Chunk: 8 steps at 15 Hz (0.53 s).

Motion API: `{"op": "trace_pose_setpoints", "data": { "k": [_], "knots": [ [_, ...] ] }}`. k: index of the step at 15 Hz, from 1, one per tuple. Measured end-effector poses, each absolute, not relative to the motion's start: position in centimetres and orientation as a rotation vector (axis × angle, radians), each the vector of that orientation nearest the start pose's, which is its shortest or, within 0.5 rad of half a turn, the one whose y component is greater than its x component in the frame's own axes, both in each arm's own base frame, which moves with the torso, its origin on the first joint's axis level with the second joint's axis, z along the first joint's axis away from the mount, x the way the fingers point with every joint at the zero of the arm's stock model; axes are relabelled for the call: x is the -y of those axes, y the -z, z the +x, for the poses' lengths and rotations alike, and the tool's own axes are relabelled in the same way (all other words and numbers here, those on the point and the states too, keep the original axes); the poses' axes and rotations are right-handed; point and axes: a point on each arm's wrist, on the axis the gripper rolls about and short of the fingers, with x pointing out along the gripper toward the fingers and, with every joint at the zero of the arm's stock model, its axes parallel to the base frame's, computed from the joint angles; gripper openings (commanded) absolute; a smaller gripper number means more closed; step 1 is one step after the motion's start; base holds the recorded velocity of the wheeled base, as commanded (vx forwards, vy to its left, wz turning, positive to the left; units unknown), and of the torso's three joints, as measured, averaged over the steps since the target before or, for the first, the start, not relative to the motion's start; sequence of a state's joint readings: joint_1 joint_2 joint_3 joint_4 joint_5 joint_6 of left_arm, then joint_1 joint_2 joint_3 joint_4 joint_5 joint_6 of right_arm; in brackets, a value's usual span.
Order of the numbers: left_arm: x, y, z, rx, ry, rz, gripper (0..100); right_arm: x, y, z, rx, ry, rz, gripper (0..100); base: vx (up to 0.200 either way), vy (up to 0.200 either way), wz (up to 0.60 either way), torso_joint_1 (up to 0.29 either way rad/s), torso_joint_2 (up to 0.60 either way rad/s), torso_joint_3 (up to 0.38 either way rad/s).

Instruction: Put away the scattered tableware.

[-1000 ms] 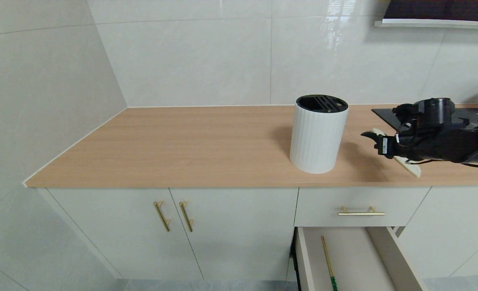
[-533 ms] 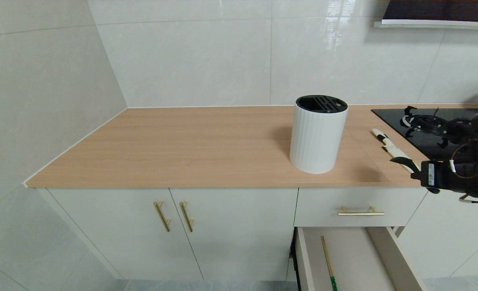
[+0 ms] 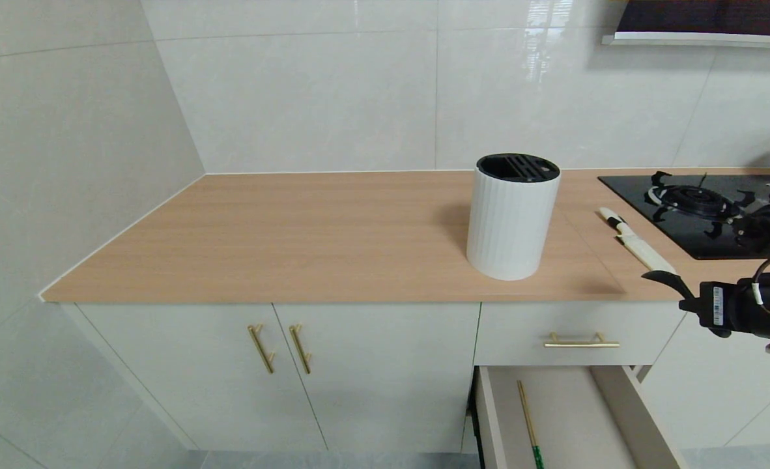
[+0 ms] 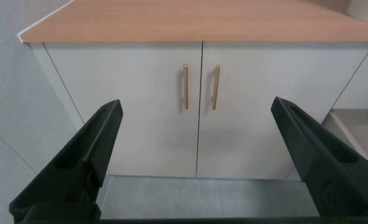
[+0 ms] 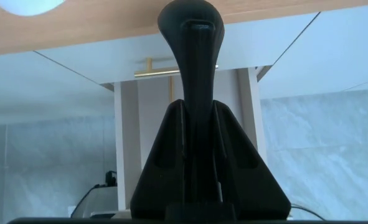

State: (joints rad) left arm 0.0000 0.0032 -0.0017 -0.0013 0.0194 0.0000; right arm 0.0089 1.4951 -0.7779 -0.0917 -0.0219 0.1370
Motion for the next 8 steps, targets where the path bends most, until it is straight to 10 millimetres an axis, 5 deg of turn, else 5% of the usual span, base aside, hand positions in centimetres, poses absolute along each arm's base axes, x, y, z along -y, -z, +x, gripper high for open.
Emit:
{"op": "trace_pose_setpoints", "data": {
  "k": [4, 8],
  "knots": [
    [-0.04, -7.62, -2.27, 0.000, -0.020, 0.000, 100, -0.52, -17.61, 23.94, -0.644, 0.040, 0.111, 0, 0.000, 0.000, 0.00, -0.021, 0.04, 0.026],
    [-0.04, -7.61, -2.27, -0.001, -0.020, 0.000, 100, -0.92, -17.07, 23.85, -0.666, 0.018, 0.079, 0, 0.000, 0.000, 0.00, -0.182, 0.42, 0.238]
  ]
}}
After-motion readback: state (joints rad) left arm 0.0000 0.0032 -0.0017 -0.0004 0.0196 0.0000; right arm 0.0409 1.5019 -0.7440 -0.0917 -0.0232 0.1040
